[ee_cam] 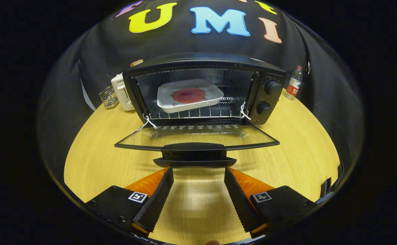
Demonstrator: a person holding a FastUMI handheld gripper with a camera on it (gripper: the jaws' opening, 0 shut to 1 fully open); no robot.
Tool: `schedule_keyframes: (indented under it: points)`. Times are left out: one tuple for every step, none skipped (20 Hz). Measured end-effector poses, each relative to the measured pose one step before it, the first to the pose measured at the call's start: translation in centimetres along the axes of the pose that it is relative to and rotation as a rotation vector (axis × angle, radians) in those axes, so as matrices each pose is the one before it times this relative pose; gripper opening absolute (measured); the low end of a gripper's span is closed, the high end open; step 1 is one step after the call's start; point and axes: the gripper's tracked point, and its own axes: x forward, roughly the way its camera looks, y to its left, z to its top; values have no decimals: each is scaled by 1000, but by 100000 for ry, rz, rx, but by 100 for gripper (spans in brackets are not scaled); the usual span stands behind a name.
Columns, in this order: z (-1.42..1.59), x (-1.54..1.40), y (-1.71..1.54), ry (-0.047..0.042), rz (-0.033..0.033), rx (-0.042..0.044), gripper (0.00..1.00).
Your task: Open the toaster oven, put the food inside, and close the toaster oven door.
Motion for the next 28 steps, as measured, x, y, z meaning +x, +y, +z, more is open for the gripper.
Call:
schedule_keyframes:
  points:
    - [284, -245, 18, -998, 55, -352, 96]
    - [310, -225, -20, -1027, -125, -356, 96]
    - [240, -198, 59, -886, -43, 114, 96]
    - [291, -120, 151, -416, 546, 487, 96]
    - [301, -156, 52, -728, 121, 443, 97]
    - [384, -152, -40, -822, -72, 248, 97]
    - [329, -87, 19, -1019, -21, -60, 98]
    - [372, -66, -4, -1041, -17, -259, 98]
    - [269, -57, -6, -936, 64, -431, 98]
    - [363, -124, 19, -1019, 115, -406, 98]
    - [439, -146, -23, -1434, 159, -459, 98]
    - [576, -38, -2, -1798, 75, -728, 98]
    - [419, -138, 44, -1599, 112, -1076, 98]
    - [462, -142, 36, -1044, 278, -1120, 98]
    - [337, -50, 47, -975, 416, -989, 98]
    - [444, -292, -39, -1447, 179, -864, 98]
    - [477, -216, -105, -2188, -11, -799, 98]
    - [538, -428, -51, -2414, 12, -822, 98]
    - [557, -515, -17, -2360, 119, -984, 98]
    - [733, -609, -51, -2393, 361, -1113, 98]
    - [465, -214, 38, -2744, 406, -836, 98]
    - [638, -704, -58, -3003, 271, -541, 98]
    - [871, -565, -68, -2985, 124, -234, 98]
    - [820, -857, -168, -2959, -15, 93, 98]
    - [794, -936, -339, -2933, -171, 235, 98]
    - [627, -1005, -303, -2895, -379, 374, 98]
    - [718, -954, -392, -2712, -470, 439, 98]
    - [775, -1007, -397, -2732, -515, 614, 98]
